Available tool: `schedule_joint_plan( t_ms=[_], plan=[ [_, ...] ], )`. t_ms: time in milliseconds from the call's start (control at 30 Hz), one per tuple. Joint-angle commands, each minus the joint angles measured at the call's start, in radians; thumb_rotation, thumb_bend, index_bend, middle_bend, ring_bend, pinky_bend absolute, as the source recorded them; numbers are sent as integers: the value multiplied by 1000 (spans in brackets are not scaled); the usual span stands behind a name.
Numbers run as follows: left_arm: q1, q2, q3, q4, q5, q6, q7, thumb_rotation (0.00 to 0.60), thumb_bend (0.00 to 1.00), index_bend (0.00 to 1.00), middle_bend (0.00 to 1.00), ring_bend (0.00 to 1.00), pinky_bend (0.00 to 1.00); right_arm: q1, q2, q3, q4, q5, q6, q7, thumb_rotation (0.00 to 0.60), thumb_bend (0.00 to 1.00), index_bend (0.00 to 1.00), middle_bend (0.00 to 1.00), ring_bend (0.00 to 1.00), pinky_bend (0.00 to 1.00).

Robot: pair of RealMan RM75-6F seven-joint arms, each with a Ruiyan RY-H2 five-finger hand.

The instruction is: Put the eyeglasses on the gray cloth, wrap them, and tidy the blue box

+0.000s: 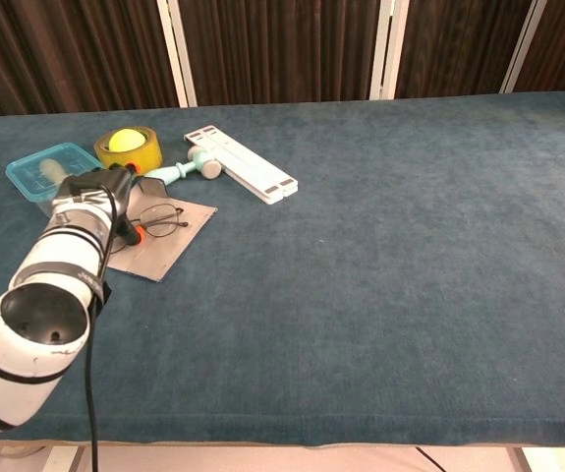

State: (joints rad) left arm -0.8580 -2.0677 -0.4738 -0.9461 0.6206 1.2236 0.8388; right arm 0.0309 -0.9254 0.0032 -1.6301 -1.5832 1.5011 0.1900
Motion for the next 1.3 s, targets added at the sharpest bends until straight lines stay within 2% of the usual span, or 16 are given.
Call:
schedule_joint_plan(
  t_ms=[33, 133, 333, 600, 700, 800, 900, 1000, 1133, 1300],
  plan=[
    [-11, -6, -15, 20, 3, -5, -11, 600, 388, 0, 0, 0, 149, 0, 0, 1, 1, 2, -1, 2, 600, 252, 31, 0, 0, 0],
    [-16, -7, -35, 33, 0, -16, -31, 600, 421, 0, 0, 0, 134, 2, -1, 2, 2, 5, -6, -1, 600, 252, 31, 0, 0, 0],
    [-25, -11, -59, 63, -7, -23, -45, 600, 585, 0, 0, 0, 117, 2, -1, 0, 0, 2, -7, -8, 600, 252, 31, 0, 0, 0],
    [-48, -25, -89, 140, -13, -40, -60, 600, 595, 0, 0, 0, 115, -1, 0, -1, 1, -2, 2, -3, 600, 252, 31, 0, 0, 0],
    [-37, -11, -84, 103, 13, -35, -99, 600, 566, 0, 0, 0, 113, 0, 0, 0, 1, 0, 0, -3, 600, 252, 31, 0, 0, 0],
    [-10, 16, -63, 8, 52, -16, -133, 600, 478, 0, 0, 0, 112, 0, -1, 0, 1, -1, -1, -3, 600, 252, 30, 0, 0, 0],
    [14, 48, -38, -114, 80, 6, -136, 600, 440, 0, 0, 0, 113, -1, 0, -1, -1, -4, 3, 0, 600, 252, 30, 0, 0, 0],
    [17, 59, -22, -177, 98, 23, -123, 600, 415, 0, 0, 0, 111, -3, 2, -3, 0, -8, 6, 4, 600, 252, 30, 0, 0, 0],
    [5, 57, -13, -196, 113, 33, -111, 600, 384, 0, 0, 0, 104, -2, 4, -3, 1, -10, 6, 11, 600, 252, 30, 0, 0, 0],
    [-15, 35, -7, -134, 112, 16, -102, 600, 358, 0, 0, 0, 94, -2, 5, -3, 4, -8, 5, 15, 600, 252, 30, 0, 0, 0]
  ],
)
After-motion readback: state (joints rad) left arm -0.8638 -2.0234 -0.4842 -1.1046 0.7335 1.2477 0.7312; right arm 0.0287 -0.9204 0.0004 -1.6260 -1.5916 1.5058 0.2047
